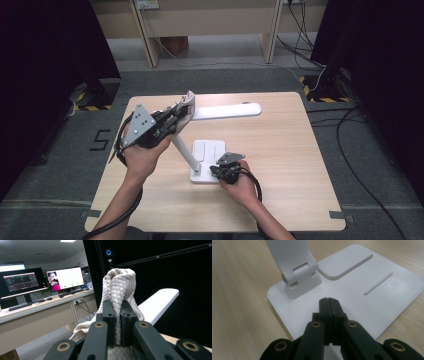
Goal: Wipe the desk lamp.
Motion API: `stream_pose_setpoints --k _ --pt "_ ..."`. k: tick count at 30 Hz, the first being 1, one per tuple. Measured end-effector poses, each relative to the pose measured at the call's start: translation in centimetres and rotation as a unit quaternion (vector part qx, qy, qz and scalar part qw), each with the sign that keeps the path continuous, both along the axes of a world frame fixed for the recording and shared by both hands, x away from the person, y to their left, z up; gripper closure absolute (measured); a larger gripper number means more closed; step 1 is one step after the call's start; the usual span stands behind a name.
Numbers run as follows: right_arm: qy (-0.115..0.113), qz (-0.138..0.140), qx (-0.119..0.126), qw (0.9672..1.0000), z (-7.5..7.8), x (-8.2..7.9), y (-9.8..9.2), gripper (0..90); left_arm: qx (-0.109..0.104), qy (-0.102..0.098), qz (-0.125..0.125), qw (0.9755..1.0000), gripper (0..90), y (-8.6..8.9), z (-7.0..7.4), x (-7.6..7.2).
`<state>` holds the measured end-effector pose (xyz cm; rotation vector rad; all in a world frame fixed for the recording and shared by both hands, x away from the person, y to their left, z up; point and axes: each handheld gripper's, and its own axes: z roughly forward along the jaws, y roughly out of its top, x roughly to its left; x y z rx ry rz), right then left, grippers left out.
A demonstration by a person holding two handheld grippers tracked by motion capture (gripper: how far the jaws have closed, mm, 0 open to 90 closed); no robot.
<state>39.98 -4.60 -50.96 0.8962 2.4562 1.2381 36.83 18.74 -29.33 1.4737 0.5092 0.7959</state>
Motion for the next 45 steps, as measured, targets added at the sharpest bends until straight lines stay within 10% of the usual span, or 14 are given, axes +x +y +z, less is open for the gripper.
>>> stream_pose_setpoints --k 45 --pt "-0.004 -0.001 0.004 1.0 -0.1 0.0 -0.1 90.0 -0.001 -0.002 -0.004 1.0 84.9 -1.8 0.0 0.1"
